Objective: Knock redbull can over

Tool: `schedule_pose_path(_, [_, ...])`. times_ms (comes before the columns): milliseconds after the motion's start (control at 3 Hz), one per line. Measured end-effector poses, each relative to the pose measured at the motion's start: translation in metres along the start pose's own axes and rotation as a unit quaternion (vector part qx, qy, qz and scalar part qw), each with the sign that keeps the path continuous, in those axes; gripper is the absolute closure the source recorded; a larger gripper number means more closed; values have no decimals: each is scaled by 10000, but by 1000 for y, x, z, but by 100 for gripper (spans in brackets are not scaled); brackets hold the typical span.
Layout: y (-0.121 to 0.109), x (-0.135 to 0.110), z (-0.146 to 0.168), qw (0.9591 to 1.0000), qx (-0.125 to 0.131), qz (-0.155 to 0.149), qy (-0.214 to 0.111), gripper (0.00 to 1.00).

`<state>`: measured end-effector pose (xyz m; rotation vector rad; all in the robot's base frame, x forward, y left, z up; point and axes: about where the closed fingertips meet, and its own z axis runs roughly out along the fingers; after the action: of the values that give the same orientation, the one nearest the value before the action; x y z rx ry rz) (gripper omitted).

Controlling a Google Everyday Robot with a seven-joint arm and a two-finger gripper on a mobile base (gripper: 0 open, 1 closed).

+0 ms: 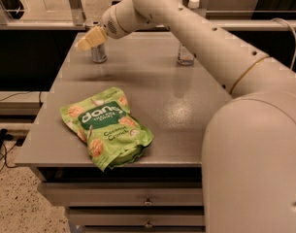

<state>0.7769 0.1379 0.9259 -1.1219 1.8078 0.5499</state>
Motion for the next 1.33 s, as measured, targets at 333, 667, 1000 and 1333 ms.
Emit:
schedule_pose_path(333, [-17,-5,27,9988,-1,360,-327,15])
schedule_pose_path(667, [-29,-5,44,9940,-39,840,-697,46])
schedule_pose_path(1000, [-27,-2,29,9897,-112,1102,-911,70])
schedule_pose_path(1333, [-15,-3,-22,9892,-146,1020,-1040,93])
